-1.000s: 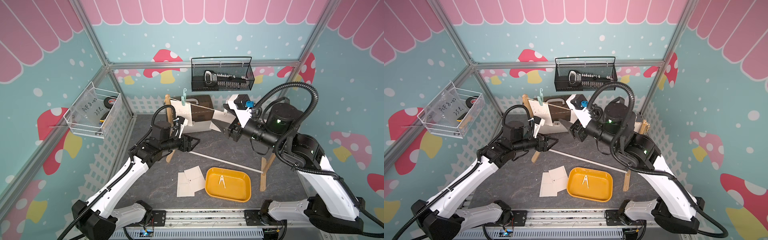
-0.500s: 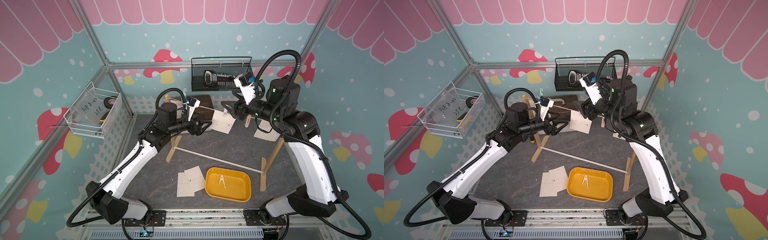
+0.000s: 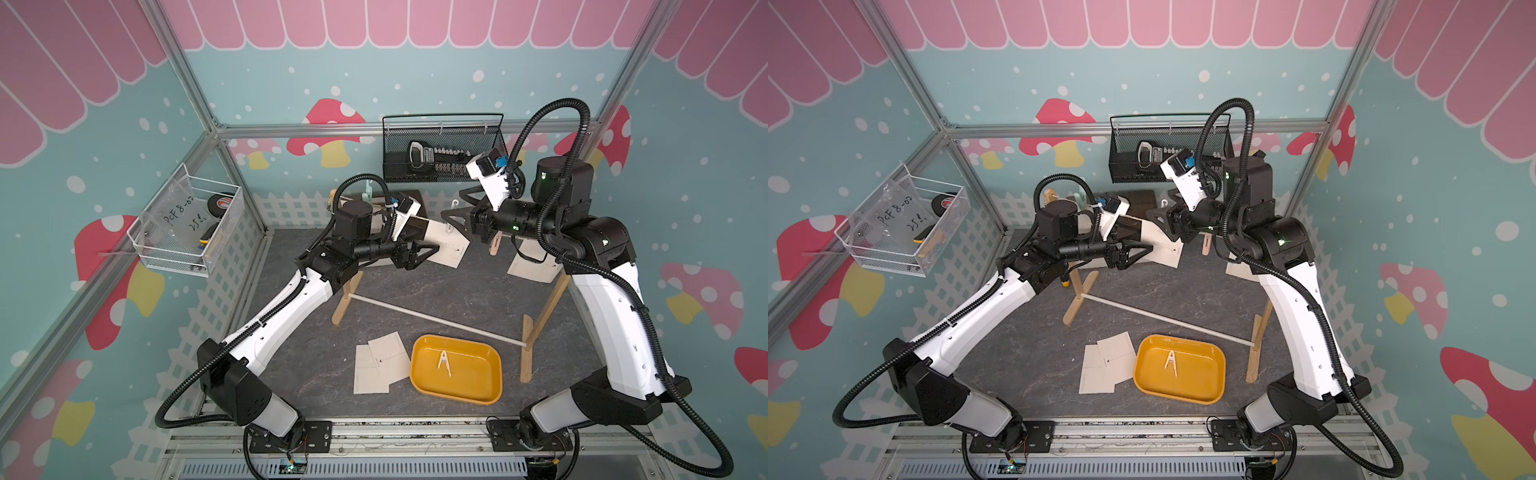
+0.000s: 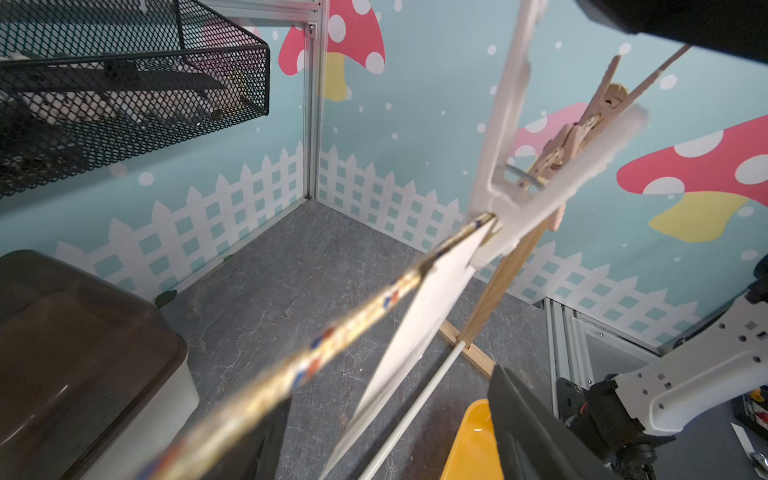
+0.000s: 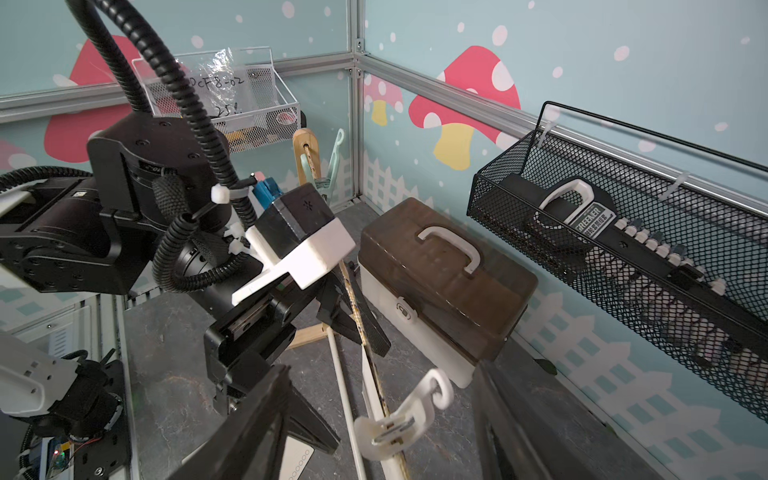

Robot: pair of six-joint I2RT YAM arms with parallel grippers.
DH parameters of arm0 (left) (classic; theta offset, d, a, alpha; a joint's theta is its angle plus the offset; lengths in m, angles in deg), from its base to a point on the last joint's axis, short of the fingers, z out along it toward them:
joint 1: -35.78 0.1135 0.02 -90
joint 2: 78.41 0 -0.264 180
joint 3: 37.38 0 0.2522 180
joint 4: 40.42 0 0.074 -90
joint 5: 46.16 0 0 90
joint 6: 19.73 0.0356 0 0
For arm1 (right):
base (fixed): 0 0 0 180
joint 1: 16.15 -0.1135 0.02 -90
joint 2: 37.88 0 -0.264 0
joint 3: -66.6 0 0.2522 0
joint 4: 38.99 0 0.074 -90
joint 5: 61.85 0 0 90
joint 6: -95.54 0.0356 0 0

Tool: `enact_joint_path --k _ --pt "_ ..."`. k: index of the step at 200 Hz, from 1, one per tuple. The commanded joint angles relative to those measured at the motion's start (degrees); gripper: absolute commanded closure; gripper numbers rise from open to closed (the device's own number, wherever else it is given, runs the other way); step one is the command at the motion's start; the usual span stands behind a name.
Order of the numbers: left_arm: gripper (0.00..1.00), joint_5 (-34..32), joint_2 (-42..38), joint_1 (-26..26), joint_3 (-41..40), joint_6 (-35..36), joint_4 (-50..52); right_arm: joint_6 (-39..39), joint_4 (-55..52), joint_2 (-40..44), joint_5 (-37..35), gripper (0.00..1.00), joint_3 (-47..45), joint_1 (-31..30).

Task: Remove the postcards from the strings
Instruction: Pinch the postcard on the clothesline.

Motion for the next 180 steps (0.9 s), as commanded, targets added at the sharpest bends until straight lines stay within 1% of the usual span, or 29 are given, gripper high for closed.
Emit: enact_joint_path --k 1,31,45,62,93,120,138,147,180 --pt "0.29 2.0 1.1 -0.1 1.6 2.3 -0.8 -0.1 -0.4 -0.8 2.9 0.33 0.0 1.0" --pt "0.47 2.6 1.2 -0.1 1.5 2.2 -0.9 0.5 -0.1 -1.6 5.0 0.34 0.0 1.7" --pt "0.51 2.8 1.1 -0.1 1.3 2.1 -0.9 0.4 -0.1 -2.0 5.8 0.35 -0.2 1.9" --pt "0.6 2.9 0.6 -0.1 0.6 1.2 -1.4 0.3 -0.1 -2.1 6.7 0.36 -0.8 2.0" --pt "0.68 3.7 -1.0 -0.1 -2.4 -0.6 -4.9 0.1 0.1 -2.4 8.2 0.37 -1.9 2.3" --pt "0.77 4.1 -1.1 -0.1 -2.4 -0.9 -5.1 0.1 0.1 -3.2 9.1 0.39 -1.7 2.4" --pt "0.83 4.4 -1.2 -0.1 -2.3 -1.0 -5.1 0.1 0.1 -3.6 9.6 0.42 -1.8 2.5" --pt "0.84 4.4 -1.1 -0.1 -2.4 -1.0 -5.1 0.0 0.1 -3.8 9.8 0.44 -1.9 2.5" --pt "0.92 4.9 -1.1 0.0 -2.4 -1.3 -5.2 -1.3 0.0 -4.1 9.2 0.52 -2.7 2.6"
